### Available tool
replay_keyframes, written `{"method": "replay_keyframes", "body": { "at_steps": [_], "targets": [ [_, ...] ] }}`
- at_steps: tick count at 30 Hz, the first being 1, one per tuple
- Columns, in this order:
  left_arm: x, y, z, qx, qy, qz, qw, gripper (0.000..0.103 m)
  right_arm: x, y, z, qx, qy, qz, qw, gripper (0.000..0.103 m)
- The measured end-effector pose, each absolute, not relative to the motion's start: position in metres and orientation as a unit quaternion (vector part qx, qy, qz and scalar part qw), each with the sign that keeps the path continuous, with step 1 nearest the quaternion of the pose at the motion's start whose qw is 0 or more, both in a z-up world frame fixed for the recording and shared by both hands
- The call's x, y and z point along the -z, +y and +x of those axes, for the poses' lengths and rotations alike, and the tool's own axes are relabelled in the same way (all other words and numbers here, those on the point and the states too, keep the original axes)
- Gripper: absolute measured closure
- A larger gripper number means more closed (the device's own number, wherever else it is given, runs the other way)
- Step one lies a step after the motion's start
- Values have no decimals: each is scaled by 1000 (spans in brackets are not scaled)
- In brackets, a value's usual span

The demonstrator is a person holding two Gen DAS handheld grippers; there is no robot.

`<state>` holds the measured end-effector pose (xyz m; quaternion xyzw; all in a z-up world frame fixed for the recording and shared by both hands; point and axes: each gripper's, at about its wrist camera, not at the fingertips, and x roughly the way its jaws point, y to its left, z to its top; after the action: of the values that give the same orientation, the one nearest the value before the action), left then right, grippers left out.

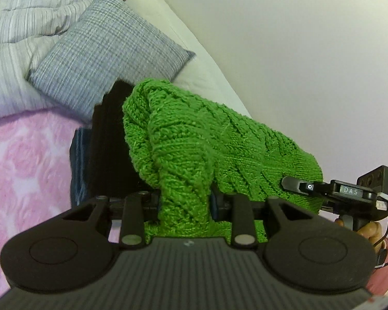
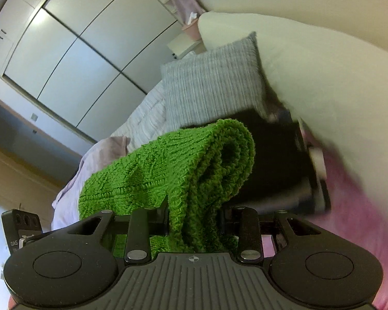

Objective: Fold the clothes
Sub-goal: 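Carry the folded vest with both grippers toward the stack of clothes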

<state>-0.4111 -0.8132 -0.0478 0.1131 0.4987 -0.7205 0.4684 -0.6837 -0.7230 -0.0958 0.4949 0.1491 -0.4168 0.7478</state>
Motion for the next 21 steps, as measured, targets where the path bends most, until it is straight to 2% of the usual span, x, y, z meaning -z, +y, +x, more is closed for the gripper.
{"method": "replay_keyframes", "body": {
  "at_steps": [8, 15, 21],
  "targets": [
    [51, -903, -429, 696, 516, 112, 487, 77, 97, -844, -706, 383, 161, 506, 756, 73],
    [97, -941, -429, 673, 540, 141, 486, 77, 157, -895, -718, 366, 173, 556, 726, 73],
    [137, -950, -422, 695, 506, 138, 492, 74, 202, -915, -721, 373, 169, 541, 735, 72]
  ]
}}
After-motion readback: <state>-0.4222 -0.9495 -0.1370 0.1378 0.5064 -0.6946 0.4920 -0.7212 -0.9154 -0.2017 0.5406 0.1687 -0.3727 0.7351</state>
